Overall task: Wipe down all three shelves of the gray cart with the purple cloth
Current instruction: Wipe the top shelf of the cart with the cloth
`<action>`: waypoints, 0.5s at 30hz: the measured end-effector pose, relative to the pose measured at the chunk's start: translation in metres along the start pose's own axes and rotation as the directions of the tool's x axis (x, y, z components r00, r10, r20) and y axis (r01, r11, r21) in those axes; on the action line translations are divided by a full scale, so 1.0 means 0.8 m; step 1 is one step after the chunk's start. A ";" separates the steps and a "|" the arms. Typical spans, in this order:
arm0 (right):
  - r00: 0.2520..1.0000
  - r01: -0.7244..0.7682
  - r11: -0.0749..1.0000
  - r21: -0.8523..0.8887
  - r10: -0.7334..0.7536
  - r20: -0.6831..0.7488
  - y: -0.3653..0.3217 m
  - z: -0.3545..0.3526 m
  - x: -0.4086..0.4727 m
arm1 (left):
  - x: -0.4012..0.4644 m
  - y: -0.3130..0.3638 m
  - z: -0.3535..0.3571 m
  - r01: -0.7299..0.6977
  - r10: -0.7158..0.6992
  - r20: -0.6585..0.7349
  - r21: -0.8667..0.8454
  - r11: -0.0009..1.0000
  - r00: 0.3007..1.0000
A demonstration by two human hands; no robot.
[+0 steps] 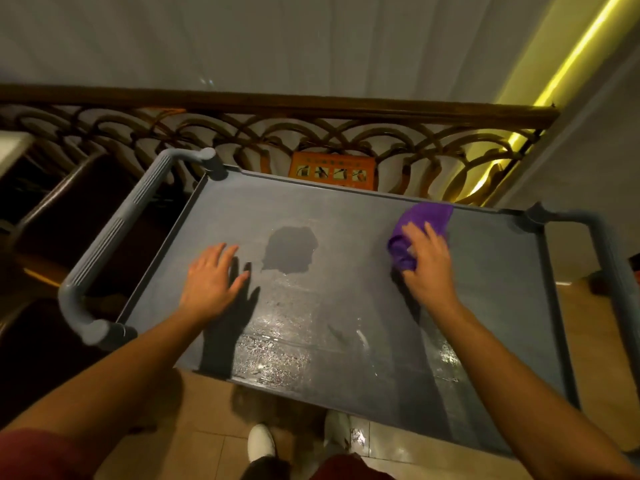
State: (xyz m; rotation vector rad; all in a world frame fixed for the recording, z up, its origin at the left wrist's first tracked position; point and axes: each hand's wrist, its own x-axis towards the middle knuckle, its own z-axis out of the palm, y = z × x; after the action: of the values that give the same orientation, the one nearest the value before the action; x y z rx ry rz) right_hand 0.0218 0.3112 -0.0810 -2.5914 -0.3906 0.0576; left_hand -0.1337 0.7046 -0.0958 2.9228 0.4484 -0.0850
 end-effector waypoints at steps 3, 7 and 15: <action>0.958 0.091 0.979 -0.182 -0.036 0.285 0.009 0.039 -0.018 | -0.015 -0.052 0.007 0.038 -0.043 0.076 0.066 0.997 0.996; 0.980 -0.192 0.959 -0.209 0.177 -0.088 -0.010 0.050 -0.002 | -0.018 -0.081 0.011 -0.008 -0.013 0.141 0.147 0.989 0.990; 0.915 -0.402 0.873 -0.278 0.393 -0.089 -0.030 0.103 0.032 | -0.009 -0.105 0.034 0.014 -0.033 0.115 0.156 0.988 0.993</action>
State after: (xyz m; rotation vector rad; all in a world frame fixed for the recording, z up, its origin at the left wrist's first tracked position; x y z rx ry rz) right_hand 0.0304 0.3780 -0.1397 -2.9214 0.1695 0.1117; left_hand -0.1665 0.7759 -0.1360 3.0431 0.4773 -0.3074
